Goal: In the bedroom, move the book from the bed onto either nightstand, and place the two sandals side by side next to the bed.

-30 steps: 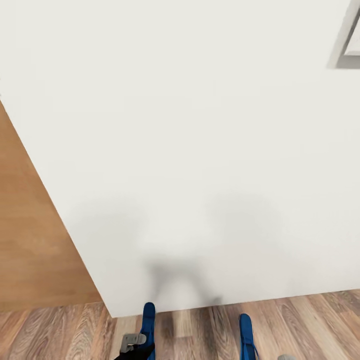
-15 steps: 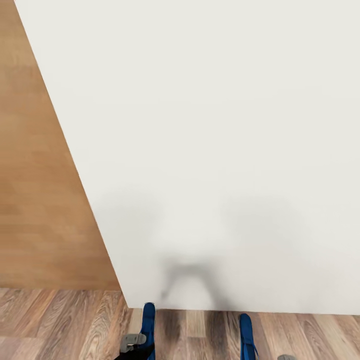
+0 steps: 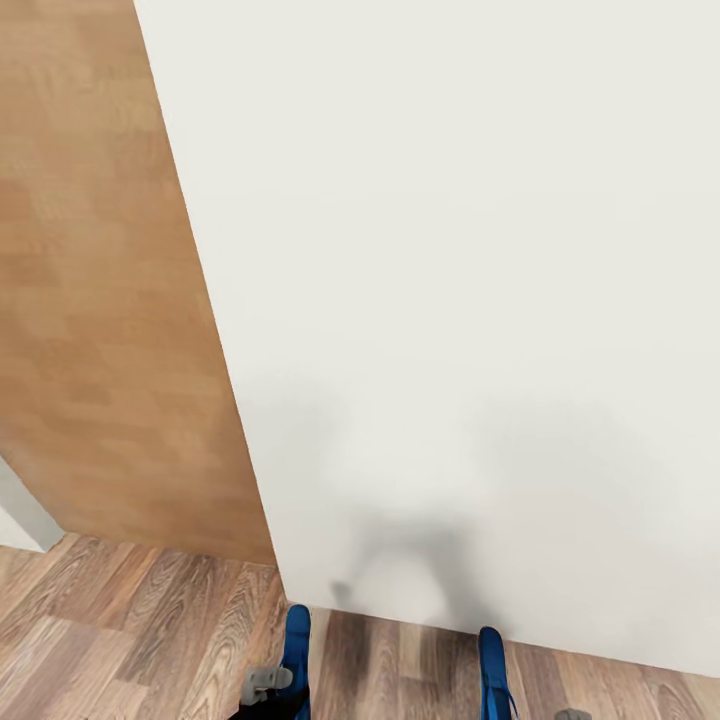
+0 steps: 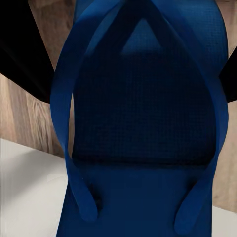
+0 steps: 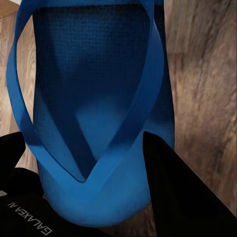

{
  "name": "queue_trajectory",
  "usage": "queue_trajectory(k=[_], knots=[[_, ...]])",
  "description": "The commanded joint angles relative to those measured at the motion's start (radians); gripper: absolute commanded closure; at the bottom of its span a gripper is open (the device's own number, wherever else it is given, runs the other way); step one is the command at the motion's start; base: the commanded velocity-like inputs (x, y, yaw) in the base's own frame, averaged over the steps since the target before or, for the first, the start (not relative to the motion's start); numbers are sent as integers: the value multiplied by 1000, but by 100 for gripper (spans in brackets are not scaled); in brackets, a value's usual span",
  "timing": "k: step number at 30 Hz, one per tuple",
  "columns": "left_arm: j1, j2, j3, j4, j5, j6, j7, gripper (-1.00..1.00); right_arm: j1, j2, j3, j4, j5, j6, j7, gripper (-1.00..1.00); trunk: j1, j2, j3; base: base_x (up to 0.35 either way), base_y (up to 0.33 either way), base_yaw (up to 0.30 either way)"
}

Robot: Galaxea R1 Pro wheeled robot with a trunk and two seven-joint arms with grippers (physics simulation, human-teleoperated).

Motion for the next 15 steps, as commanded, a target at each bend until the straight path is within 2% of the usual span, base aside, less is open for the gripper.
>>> queue_trajectory(k=[1,10,15], knots=[[-1,0,-4,2,6,-4,-2,100,0,0,-2,0,-3,4,0,100,0,0,-1,0,0,97],[-1,1,-4,2,6,-4,-2,100,0,0,-2,0,-3,4,1,100,0,0,-1,0,0,16],[-1,1,-4,2,6,-4,-2,100,0,0,-2,0,-3,4,0,100,0,0,-1,0,0,179]])
